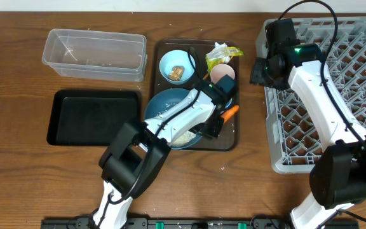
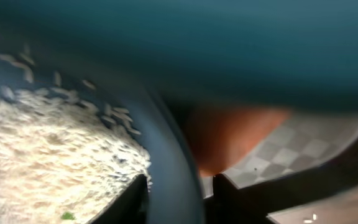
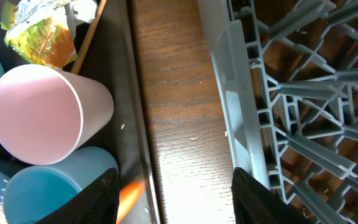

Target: Sort waste into correct bins and load items into the dishwasher rack

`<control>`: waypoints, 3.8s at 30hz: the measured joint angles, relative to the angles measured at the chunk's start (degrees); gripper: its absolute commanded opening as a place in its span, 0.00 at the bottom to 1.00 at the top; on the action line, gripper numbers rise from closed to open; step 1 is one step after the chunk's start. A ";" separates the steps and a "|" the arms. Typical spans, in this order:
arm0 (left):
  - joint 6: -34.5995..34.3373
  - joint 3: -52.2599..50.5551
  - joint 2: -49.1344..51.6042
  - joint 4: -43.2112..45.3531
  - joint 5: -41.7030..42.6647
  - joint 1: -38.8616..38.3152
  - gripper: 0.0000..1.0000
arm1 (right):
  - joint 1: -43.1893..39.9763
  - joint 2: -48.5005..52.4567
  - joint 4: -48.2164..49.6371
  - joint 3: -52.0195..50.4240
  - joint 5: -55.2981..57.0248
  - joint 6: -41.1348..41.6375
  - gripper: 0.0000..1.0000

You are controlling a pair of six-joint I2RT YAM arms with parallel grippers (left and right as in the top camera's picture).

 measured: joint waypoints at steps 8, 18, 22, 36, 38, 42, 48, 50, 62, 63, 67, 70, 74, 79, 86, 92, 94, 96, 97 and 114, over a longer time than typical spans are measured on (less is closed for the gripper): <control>0.22 -1.27 0.11 1.29 -1.95 0.09 0.07 | 0.00 0.00 0.00 0.00 0.00 0.00 0.53; 0.24 -0.98 0.00 0.07 -3.63 -0.07 0.06 | 0.00 0.00 0.00 0.00 0.07 -0.15 0.53; 0.20 0.17 -0.22 -4.46 -4.46 0.22 0.06 | 0.00 0.00 -0.09 0.00 0.26 -0.39 0.54; 0.00 0.31 -12.46 -6.97 -4.22 1.75 0.06 | 0.00 0.00 0.31 0.00 1.03 -0.57 0.55; 0.00 0.31 -12.90 -6.97 -4.17 2.05 0.06 | 0.00 0.00 0.28 0.00 1.22 -0.61 0.55; 0.00 0.31 -14.12 -7.10 -3.78 3.85 0.06 | 0.00 0.00 0.31 0.00 1.46 -0.61 0.55; -0.02 0.33 -20.28 -7.45 -0.48 10.47 0.06 | 0.00 0.00 0.31 0.00 1.53 -0.63 0.55; -0.04 0.44 -22.36 -7.48 1.09 13.35 0.06 | 0.00 0.00 0.28 0.00 1.53 -0.63 0.55; 2.47 0.63 -26.21 -8.33 19.50 33.05 0.06 | 0.00 0.00 0.04 0.00 1.55 -0.92 0.56; 3.08 0.63 -26.21 -8.50 21.42 34.56 0.06 | 0.00 0.00 0.02 0.00 1.55 -1.03 0.55; 5.86 0.63 -26.21 -9.38 28.63 40.35 0.06 | 0.00 0.00 0.00 0.00 1.55 -1.07 0.55; 8.37 0.63 -26.21 -10.56 34.05 45.03 0.06 | 0.00 0.00 0.00 0.00 1.55 -1.09 0.56; 12.59 0.63 -26.21 -13.86 40.54 51.12 0.06 | 0.00 0.00 0.02 0.00 1.55 -1.11 0.56; 19.74 0.63 -26.21 -20.61 46.86 59.32 0.06 | 0.00 0.00 0.09 0.00 1.55 -1.16 0.56; 29.00 0.57 -26.21 -23.30 53.35 67.76 0.06 | 0.00 0.00 0.20 0.00 1.55 -1.29 0.56; 34.36 -0.66 -26.21 -23.32 54.66 70.10 0.06 | 0.00 0.00 0.20 0.00 1.55 -1.29 0.56; 35.82 -0.90 -26.18 -23.34 55.15 70.25 0.06 | 0.00 0.00 0.17 0.00 1.55 -1.29 0.56; 37.05 -0.96 -26.03 -23.28 55.71 70.25 0.06 | 0.00 0.00 0.20 0.00 1.55 -1.29 0.56; 37.57 -0.96 -25.92 -23.26 55.87 70.25 0.06 | 0.00 0.00 0.17 0.00 1.55 -1.29 0.56; 43.82 -1.99 -17.44 -23.91 62.55 71.43 0.06 | 0.00 0.00 0.09 -0.22 1.73 -1.33 0.56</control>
